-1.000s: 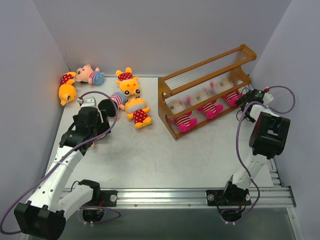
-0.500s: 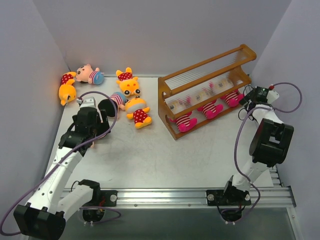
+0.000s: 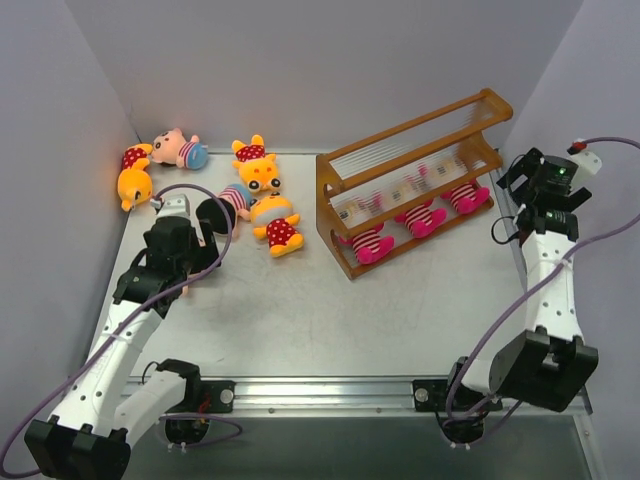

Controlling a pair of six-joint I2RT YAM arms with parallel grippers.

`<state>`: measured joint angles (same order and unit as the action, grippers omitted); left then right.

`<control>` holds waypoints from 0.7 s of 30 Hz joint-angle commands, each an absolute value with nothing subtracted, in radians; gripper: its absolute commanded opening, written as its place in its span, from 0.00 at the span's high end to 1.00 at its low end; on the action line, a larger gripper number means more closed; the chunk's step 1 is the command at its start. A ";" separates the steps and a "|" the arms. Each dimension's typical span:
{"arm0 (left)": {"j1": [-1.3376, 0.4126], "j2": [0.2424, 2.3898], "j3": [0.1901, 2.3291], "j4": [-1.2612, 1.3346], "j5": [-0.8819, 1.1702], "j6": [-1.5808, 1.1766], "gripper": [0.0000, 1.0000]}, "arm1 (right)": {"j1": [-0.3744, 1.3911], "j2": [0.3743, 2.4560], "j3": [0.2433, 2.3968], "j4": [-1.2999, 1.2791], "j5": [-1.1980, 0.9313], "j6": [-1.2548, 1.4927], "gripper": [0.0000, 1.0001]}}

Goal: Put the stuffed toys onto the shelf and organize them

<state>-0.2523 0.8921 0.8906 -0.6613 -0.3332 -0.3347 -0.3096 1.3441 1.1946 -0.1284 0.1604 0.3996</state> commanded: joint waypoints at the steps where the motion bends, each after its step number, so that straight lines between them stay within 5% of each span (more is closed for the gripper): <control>1: -0.248 0.882 0.891 -0.617 -0.313 -0.348 0.11 | -0.276 1.222 1.247 -0.173 0.140 0.310 0.01; 12: -0.157 0.930 0.891 -0.615 -0.273 -0.387 0.11 | -0.048 0.994 1.200 -0.112 0.012 0.095 0.01; 21: 0.133 1.078 0.911 -0.624 -0.121 -0.477 0.11 | 0.136 0.879 1.138 -0.115 -0.029 -0.015 0.01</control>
<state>0.0765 1.0435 0.8883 -0.6502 -0.1898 -0.4282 0.0834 0.9035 1.1542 -0.1390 -0.0086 0.0578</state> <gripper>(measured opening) 0.892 0.994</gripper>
